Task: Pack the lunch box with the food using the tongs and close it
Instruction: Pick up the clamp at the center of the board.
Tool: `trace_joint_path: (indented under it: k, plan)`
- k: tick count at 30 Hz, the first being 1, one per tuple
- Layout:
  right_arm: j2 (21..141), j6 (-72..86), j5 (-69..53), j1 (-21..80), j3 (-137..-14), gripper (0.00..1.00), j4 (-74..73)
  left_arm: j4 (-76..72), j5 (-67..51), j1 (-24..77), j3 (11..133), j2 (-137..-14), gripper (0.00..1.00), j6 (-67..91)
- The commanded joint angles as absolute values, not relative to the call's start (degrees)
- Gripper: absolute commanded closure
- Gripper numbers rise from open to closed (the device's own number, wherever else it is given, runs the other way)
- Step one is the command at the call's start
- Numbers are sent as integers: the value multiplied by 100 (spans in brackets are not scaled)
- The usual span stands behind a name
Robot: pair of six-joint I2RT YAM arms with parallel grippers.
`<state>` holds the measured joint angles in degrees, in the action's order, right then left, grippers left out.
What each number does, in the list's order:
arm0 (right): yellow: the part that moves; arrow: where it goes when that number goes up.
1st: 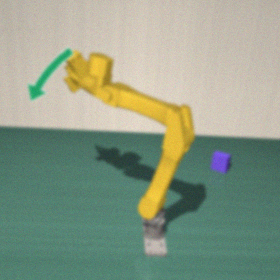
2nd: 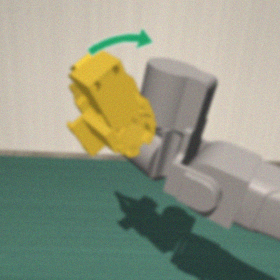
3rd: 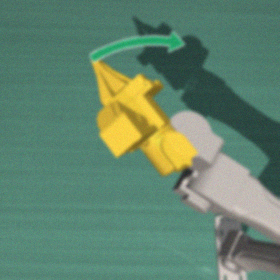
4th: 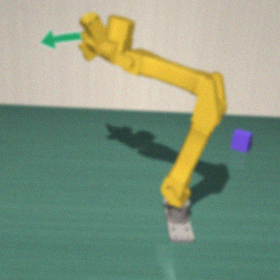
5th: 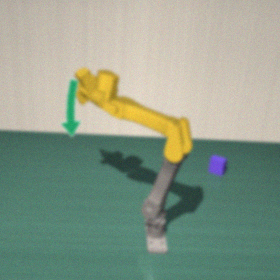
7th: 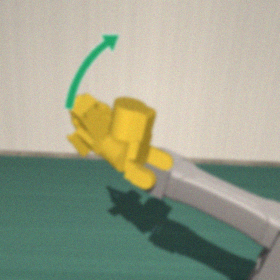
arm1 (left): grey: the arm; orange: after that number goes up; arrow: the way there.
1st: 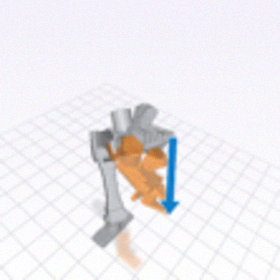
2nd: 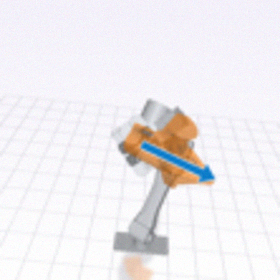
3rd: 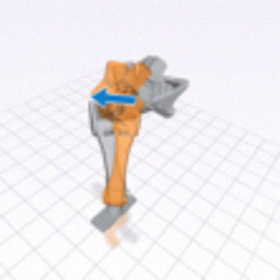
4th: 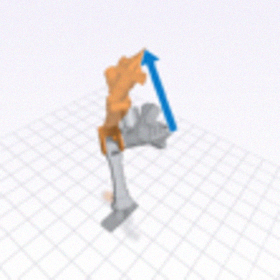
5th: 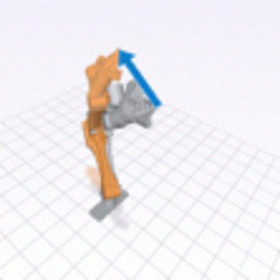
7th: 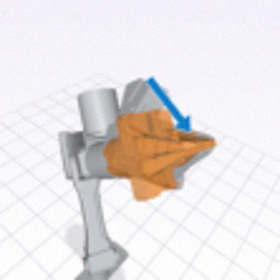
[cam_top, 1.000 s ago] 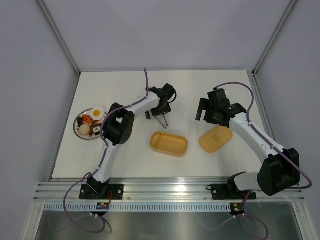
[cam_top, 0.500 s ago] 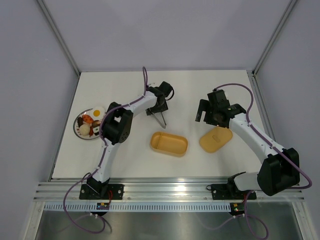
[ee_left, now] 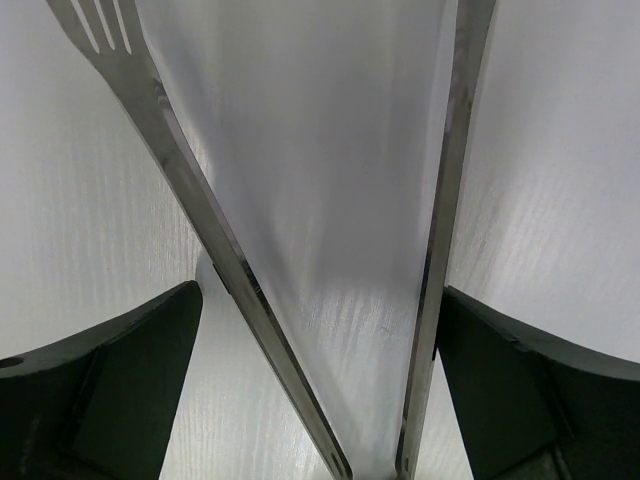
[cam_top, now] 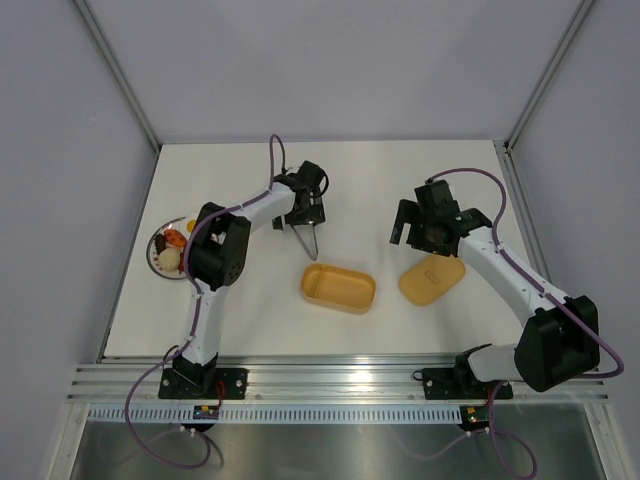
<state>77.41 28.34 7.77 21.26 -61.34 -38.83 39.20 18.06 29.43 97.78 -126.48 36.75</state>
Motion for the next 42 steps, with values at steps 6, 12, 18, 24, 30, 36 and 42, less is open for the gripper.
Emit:
trace_joint_path:
  k: [6,12,18,24,30,36,42]
  plan:
    - [7550,2856,607,2153,-5985,1,-3832,4052,1899,2892,9537,-12533,5,4321]
    - [7454,2821,580,2153,-5968,1,-3937,3999,2013,2892,9562,-12673,10,5036]
    - [7251,2821,580,2153,-5880,1,-4069,4271,2127,2883,9914,-12929,11,5518]
    - [7216,2856,422,2153,-5775,0,-4069,4210,2118,2883,9940,-12937,15,5599]
    - [7128,2786,387,2153,-5730,1,-4157,4280,2101,2857,10143,-13052,11,5432]
    - [7058,2786,343,2153,-5739,1,-4271,4481,2144,2830,10318,-13017,60,5222]
    - [6987,2804,316,2162,-5845,0,-4377,4614,2355,2690,10512,-12420,83,4519]
